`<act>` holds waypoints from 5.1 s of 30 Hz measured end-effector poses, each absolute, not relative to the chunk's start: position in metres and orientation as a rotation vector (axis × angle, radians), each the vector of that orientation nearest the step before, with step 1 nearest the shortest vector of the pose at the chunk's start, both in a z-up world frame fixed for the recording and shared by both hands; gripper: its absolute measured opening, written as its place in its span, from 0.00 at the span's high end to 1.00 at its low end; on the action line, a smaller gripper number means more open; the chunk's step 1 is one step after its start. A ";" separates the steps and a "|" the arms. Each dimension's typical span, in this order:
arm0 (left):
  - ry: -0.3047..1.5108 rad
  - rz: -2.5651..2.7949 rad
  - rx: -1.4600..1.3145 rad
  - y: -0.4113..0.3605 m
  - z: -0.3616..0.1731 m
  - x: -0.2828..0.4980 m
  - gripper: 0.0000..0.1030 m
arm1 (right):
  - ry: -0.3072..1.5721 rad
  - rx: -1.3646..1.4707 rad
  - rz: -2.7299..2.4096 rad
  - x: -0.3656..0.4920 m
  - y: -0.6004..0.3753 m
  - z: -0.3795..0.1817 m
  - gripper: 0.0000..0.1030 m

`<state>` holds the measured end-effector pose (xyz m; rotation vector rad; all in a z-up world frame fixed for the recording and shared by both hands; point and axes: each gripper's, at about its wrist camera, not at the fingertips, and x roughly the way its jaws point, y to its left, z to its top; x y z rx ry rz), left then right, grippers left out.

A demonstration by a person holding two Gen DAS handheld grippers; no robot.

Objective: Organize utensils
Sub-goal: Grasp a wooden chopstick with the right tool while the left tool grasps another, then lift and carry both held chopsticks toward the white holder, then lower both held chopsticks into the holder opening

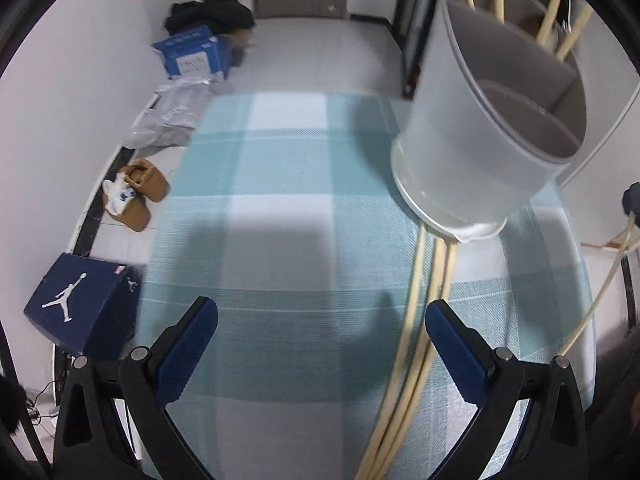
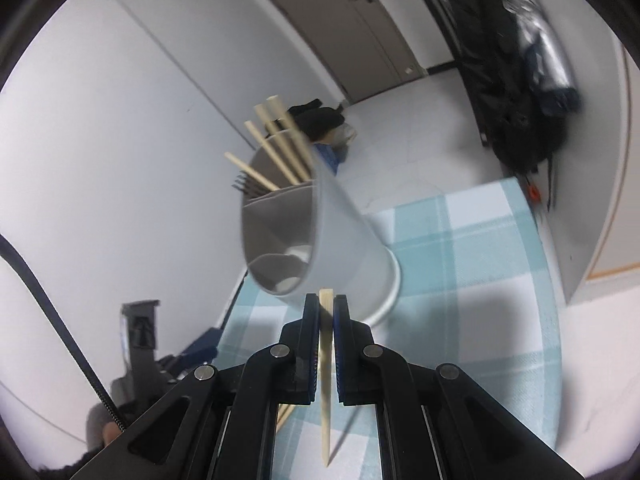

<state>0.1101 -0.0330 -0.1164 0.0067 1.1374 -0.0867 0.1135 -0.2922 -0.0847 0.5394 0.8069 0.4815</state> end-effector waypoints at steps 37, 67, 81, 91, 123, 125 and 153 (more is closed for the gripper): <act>1.323 -0.065 -0.164 -0.019 -0.126 0.104 0.97 | 0.740 0.541 0.559 0.100 -0.306 -0.072 0.94; 1.062 0.031 -0.139 -0.015 -0.080 0.138 0.99 | 0.723 0.500 0.553 0.099 -0.299 -0.066 0.94; 0.808 -0.043 -0.220 -0.003 -0.019 0.102 0.99 | 0.635 0.336 0.531 0.082 -0.267 -0.046 0.94; 0.790 -0.078 -0.188 -0.007 -0.005 0.084 1.00 | 0.613 0.272 0.517 0.073 -0.251 -0.039 0.94; 0.627 -0.246 -0.183 -0.034 0.100 0.096 1.00 | 0.405 0.268 0.488 0.106 -0.272 0.074 0.94; 0.616 -0.258 -0.195 -0.035 0.107 0.101 1.00 | 0.391 0.263 0.490 0.112 -0.273 0.083 0.94; 0.637 -0.285 -0.294 -0.038 0.098 0.197 1.00 | 0.312 0.115 0.467 0.201 -0.247 0.106 0.94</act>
